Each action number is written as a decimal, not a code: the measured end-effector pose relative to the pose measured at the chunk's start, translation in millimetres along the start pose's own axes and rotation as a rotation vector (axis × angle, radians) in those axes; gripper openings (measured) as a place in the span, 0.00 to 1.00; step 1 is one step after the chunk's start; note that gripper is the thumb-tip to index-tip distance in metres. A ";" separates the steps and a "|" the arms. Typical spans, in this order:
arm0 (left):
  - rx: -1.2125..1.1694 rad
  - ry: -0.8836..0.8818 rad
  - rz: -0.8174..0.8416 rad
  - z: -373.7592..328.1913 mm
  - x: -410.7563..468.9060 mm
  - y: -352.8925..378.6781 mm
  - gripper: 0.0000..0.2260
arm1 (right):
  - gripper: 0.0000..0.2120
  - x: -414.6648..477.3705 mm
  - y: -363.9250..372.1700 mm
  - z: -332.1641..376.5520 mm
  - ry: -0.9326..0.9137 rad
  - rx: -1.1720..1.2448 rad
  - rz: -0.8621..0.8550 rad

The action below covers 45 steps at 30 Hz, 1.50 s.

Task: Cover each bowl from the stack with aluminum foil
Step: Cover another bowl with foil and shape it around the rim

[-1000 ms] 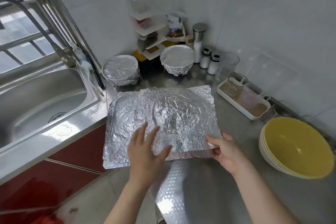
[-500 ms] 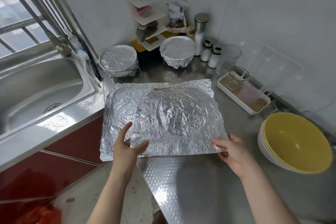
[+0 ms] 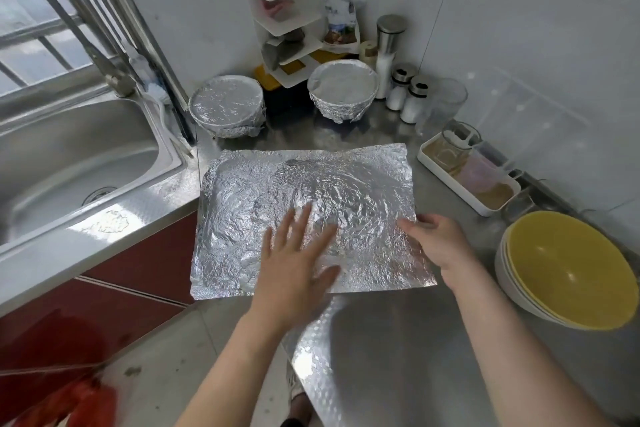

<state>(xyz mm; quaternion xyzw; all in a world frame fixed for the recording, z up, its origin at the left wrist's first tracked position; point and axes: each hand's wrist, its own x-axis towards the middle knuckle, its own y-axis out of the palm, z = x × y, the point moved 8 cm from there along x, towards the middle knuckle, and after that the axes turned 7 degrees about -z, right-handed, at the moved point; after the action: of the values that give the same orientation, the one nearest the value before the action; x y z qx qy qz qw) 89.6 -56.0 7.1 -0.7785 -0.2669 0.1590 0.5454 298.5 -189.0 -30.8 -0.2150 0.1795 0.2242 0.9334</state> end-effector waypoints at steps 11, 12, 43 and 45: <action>-0.156 0.239 -0.365 -6.5 -14.7 -0.6 0.09 | 0.32 0.4 12.8 -4.1 -0.090 0.015 0.065; -0.156 0.159 -0.423 -0.3 -13.9 -9.0 0.10 | 0.34 0.8 14.2 -5.7 -0.082 0.023 0.077; -0.239 -0.002 -0.349 20.0 5.0 -31.2 0.19 | 0.29 -8.8 6.4 16.4 -0.173 -0.219 -0.092; -0.145 0.294 -0.261 -16.0 -2.9 -8.7 0.13 | 0.30 -9.9 7.1 19.9 -0.197 -0.231 -0.106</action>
<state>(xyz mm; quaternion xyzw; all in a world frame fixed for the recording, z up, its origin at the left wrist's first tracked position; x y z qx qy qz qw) 93.7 -67.6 20.7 -0.7894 -0.2937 -0.0479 0.5370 291.5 -177.1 -12.0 -0.3068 0.0486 0.2139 0.9262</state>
